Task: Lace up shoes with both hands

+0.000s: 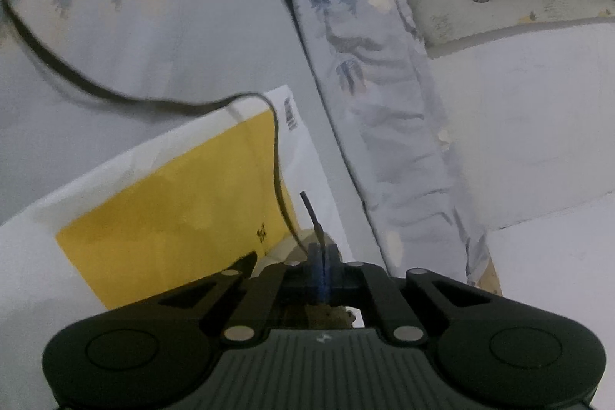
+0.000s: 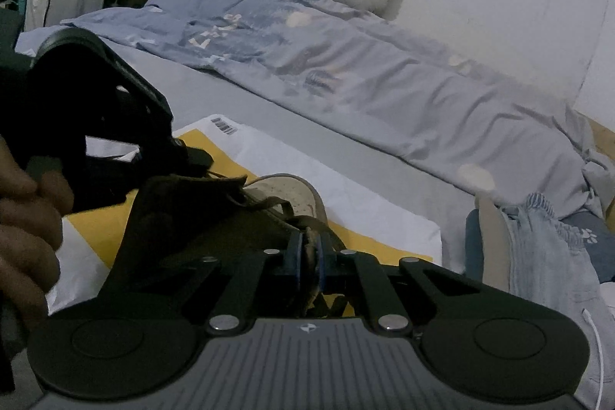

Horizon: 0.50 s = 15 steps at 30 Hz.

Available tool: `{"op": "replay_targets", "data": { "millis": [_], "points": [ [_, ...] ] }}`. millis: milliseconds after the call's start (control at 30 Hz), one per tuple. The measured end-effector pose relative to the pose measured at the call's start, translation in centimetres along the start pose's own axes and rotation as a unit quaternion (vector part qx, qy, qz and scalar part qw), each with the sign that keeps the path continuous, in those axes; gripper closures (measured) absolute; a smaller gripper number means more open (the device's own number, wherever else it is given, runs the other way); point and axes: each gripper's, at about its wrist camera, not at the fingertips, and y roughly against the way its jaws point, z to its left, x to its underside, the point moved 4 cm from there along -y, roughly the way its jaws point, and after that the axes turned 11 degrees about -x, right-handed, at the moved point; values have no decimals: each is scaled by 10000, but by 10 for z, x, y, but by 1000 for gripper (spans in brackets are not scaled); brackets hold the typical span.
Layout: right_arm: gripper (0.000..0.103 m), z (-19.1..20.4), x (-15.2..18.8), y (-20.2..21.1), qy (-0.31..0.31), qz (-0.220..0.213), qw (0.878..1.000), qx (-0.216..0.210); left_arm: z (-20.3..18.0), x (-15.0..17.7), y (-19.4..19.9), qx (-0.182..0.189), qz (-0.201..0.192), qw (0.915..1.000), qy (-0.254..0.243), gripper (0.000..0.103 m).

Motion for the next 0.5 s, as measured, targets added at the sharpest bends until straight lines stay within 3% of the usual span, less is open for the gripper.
{"op": "replay_targets", "data": {
  "millis": [233, 500],
  "points": [
    [97, -1, 1, -4, -12, 7, 10000, 3, 9, -31, 18, -160, -548, 9983, 120, 103],
    [97, -1, -1, -4, -18, 18, 10000, 8, 24, -71, 56, -625, -1381, 9883, 170, 103]
  ]
}}
